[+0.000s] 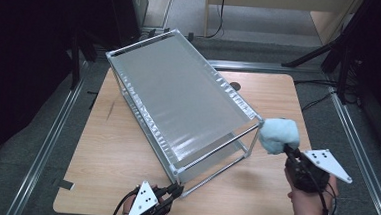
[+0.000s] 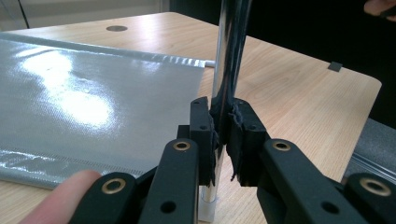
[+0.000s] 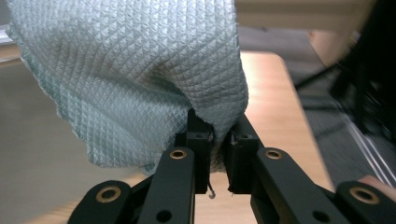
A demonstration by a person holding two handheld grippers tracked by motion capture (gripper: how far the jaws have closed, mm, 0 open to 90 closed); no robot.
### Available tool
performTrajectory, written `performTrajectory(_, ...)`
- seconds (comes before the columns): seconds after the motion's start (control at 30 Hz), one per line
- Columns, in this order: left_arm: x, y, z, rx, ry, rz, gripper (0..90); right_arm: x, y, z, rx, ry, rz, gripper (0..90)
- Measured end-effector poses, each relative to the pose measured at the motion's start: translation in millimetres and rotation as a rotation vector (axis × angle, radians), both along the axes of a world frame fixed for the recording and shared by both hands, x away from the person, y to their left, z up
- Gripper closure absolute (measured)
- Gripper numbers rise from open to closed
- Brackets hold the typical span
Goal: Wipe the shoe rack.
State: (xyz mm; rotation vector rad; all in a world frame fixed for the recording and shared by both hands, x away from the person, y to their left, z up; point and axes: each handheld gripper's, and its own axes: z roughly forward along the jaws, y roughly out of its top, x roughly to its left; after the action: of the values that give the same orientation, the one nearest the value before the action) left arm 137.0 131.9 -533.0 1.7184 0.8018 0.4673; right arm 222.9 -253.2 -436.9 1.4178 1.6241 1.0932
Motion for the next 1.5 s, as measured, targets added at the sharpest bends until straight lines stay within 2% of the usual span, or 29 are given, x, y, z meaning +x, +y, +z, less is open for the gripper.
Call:
performTrajectory(0.03,0.0,0.0,0.0,0.000,0.000,0.000,81.7,0.0,0.0,0.0,0.000,0.000,0.000,82.5)
performTrajectory(0.07,-0.1,0.0,0.0,0.000,0.000,0.000,81.7,4.7,-13.9,-10.1,-0.004,0.033,-0.052,82.6)
performTrajectory(0.17,0.0,-0.4,0.4,-0.002,0.006,0.005,81.6,13.9,-25.2,-31.4,0.008,0.109,-0.091,82.6)
performTrajectory(0.2,0.1,-0.4,0.4,-0.002,0.006,0.005,81.7,17.0,-27.2,-39.4,0.017,0.139,-0.095,82.6)
performTrajectory(0.23,0.1,-0.4,0.4,-0.002,0.006,0.005,81.6,17.0,-27.2,-39.4,0.017,0.139,-0.095,82.6)
performTrajectory(0.3,0.1,-0.4,0.4,-0.001,0.006,0.006,81.7,23.8,-29.9,-57.1,0.009,0.205,-0.107,82.3)
performTrajectory(0.33,0.3,-0.1,0.4,-0.001,0.005,0.004,81.7,27.3,-31.8,-67.6,-0.008,0.246,-0.115,76.8)
performTrajectory(0.37,0.4,0.0,0.4,-0.002,0.005,0.003,81.7,28.1,-33.3,-70.7,-0.019,0.252,-0.131,69.7)
performTrajectory(0.4,0.4,0.0,0.4,-0.002,0.005,0.003,81.7,28.1,-33.3,-70.7,-0.019,0.252,-0.131,69.7)
performTrajectory(0.43,0.4,0.1,0.4,-0.001,0.006,0.002,81.7,26.8,-38.0,-66.7,0.029,0.210,-0.144,53.4)
performTrajectory(0.47,0.4,0.1,0.4,-0.001,0.006,0.002,81.6,24.7,-39.8,-60.6,0.078,0.175,-0.138,49.4)
performTrajectory(0.53,0.7,0.3,0.3,-0.002,0.006,0.001,81.6,20.0,-38.6,-48.4,0.119,0.105,-0.129,47.9)
performTrajectory(0.57,0.8,0.4,0.3,-0.002,0.007,0.001,81.6,17.6,-35.8,-42.4,0.115,0.069,-0.112,47.8)
performTrajectory(0.67,0.8,0.2,0.3,-0.003,0.008,0.002,81.6,13.4,-21.0,-32.6,0.107,0.018,-0.023,50.1)
performTrajectory(0.7,0.8,0.2,0.4,-0.003,0.008,0.002,81.6,13.4,-21.0,-32.6,0.107,0.018,-0.023,50.1)
performTrajectory(0.73,0.9,0.2,0.4,-0.004,0.010,0.002,81.6,14.7,-6.5,-34.6,0.095,0.019,0.055,51.1)
performTrajectory(0.8,0.3,-1.2,0.4,-0.005,0.011,0.000,81.6,18.9,8.3,-41.2,0.087,0.048,0.143,51.4)
performTrajectory(0.9,-1.9,-5.7,0.0,-0.006,0.010,-0.013,81.7,26.8,25.5,-53.7,0.092,0.078,0.198,53.1)
performTrajectory(0.97,-4.4,-9.9,0.3,0.000,0.008,-0.028,81.7,32.9,32.3,-61.2,0.070,0.104,0.189,57.3)
performTrajectory(1.0,-4.4,-9.9,0.3,0.000,0.008,-0.028,81.7,35.2,33.7,-63.8,0.067,0.114,0.180,62.7)
performTrajectory(1.03,-5.8,-11.9,0.5,0.007,0.004,-0.035,81.7,35.2,33.7,-63.8,0.067,0.114,0.180,62.7)
performTrajectory(1.07,-8.1,-15.5,0.5,0.005,0.006,-0.050,81.8,37.6,31.7,-66.9,0.089,0.109,0.143,75.1)
performTrajectory(1.13,-8.8,-17.0,0.4,0.005,0.006,-0.058,81.8,37.9,30.4,-67.2,0.096,0.102,0.139,78.3)
performTrajectory(1.17,-9.6,-20.2,0.2,0.002,0.007,-0.072,81.8,38.5,28.9,-66.7,0.100,0.082,0.134,84.5)
performTrajectory(1.3,-10.3,-26.0,0.4,0.008,0.007,-0.096,81.7,43.3,24.7,-69.2,0.132,0.092,0.127,90.0)
performTrajectory(1.4,-10.2,-28.8,0.2,0.007,0.006,-0.101,81.8,49.9,23.0,-73.2,0.143,0.107,0.116,90.0)
performTrajectory(1.47,-8.6,-31.5,0.7,0.010,0.008,-0.098,81.7,54.0,21.6,-73.7,0.179,0.115,0.122,90.0)
performTrajectory(1.5,-7.4,-32.4,0.7,0.009,0.009,-0.096,81.7,56.0,22.4,-73.3,0.181,0.114,0.126,90.0)
